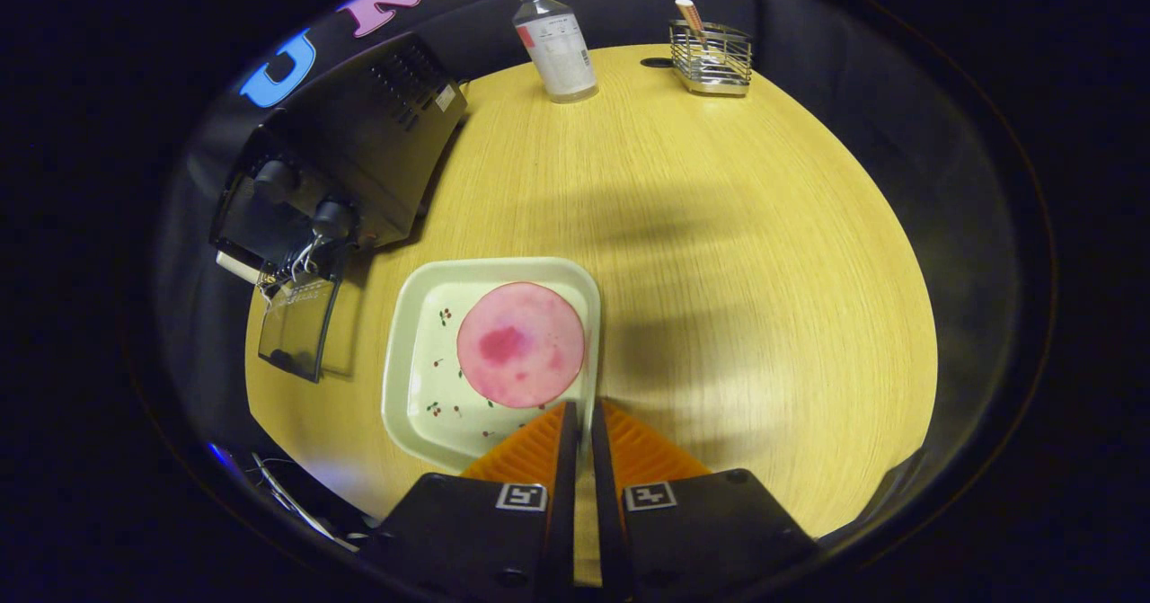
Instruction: Open the toaster oven, put the food inside, and close the toaster oven door.
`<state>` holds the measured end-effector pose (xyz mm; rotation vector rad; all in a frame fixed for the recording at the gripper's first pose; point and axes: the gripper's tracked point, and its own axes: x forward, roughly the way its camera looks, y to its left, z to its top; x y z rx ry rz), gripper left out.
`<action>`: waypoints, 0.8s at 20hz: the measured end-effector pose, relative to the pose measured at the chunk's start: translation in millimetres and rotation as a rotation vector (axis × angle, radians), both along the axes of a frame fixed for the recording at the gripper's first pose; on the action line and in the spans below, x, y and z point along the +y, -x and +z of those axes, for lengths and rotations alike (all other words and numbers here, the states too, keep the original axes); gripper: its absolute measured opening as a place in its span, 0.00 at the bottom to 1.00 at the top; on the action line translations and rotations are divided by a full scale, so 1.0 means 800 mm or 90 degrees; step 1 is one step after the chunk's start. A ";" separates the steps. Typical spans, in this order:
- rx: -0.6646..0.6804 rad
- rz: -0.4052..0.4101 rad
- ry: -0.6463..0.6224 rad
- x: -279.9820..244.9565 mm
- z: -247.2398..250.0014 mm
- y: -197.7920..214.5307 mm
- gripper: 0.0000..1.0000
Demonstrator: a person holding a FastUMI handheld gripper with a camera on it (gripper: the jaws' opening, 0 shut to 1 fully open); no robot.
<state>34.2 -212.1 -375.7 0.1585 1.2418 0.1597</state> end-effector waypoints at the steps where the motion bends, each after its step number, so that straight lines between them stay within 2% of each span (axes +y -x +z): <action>1: -0.006 0.003 0.003 0.001 0.004 -0.001 0.15; 7: 0.001 0.023 -0.024 0.017 -0.007 -0.005 0.06; 10: 0.002 0.028 -0.056 0.025 -0.003 -0.001 0.06; 14: 0.047 -0.061 -0.155 0.046 0.003 0.013 0.05; 16: 0.047 -0.088 -0.176 0.048 0.011 0.019 0.05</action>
